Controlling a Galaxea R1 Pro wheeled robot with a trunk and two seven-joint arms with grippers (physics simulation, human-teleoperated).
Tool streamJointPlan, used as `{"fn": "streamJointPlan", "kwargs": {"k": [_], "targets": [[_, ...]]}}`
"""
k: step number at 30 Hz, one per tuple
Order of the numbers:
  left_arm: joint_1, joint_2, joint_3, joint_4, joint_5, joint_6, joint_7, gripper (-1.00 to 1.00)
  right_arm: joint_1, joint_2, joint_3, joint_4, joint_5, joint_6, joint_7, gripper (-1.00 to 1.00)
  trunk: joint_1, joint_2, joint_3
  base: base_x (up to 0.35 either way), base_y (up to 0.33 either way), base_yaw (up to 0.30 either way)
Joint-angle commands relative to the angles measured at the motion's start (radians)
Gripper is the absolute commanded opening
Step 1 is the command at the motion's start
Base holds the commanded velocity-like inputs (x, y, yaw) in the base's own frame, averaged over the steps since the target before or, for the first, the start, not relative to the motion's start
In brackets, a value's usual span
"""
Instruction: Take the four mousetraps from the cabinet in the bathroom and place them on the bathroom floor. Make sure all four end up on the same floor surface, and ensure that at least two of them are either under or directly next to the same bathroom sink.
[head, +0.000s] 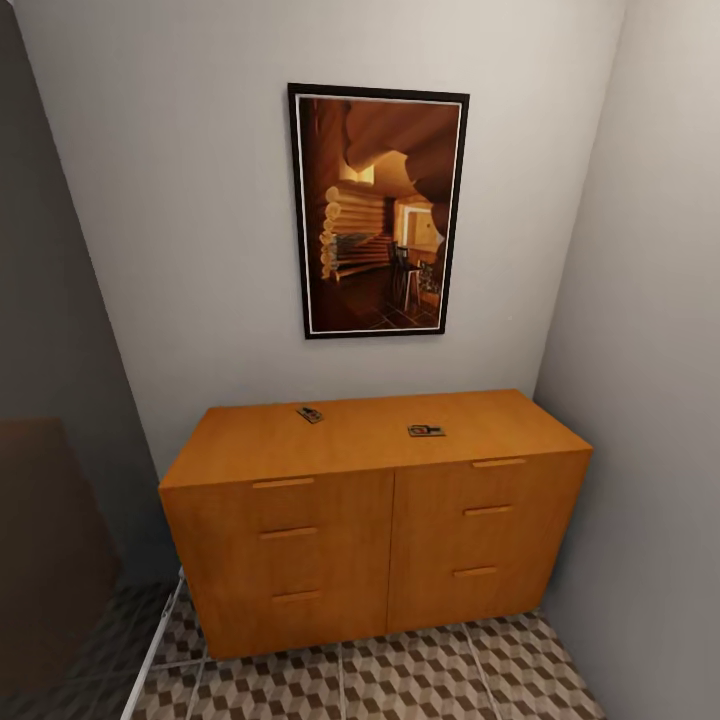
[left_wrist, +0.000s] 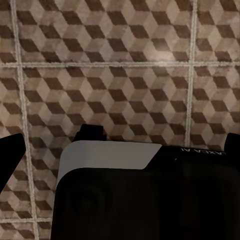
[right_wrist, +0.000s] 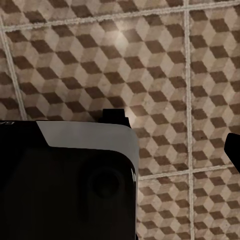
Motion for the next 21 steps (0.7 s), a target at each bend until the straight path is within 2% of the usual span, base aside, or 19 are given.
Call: {"fn": "streamJointPlan", "kwargs": {"k": [1,10,21], "targets": [[-0.001,0.0,-0.009,0.001,0.008,-0.003,0.003,1.0,-0.001,0.0,-0.008,0.002,0.011,0.001,-0.003,1.0,0.0,-0.001,-0.001,0.0,0.0,0.0],[-0.001,-0.001,-0.009,0.001,0.007,-0.002,0.003,1.0,-0.001,0.001,-0.008,0.002,0.011,0.001,-0.003,1.0,0.0,-0.001,-0.001,0.019,-0.012,0.0],[-0.001,-0.002,-0.009,0.0,0.007,-0.002,0.003,1.0,-0.001,0.001,-0.008,0.002,0.011,0.001,-0.003,1.0,0.0,-0.001,-0.001,0.16,-0.116,0.0]]}}
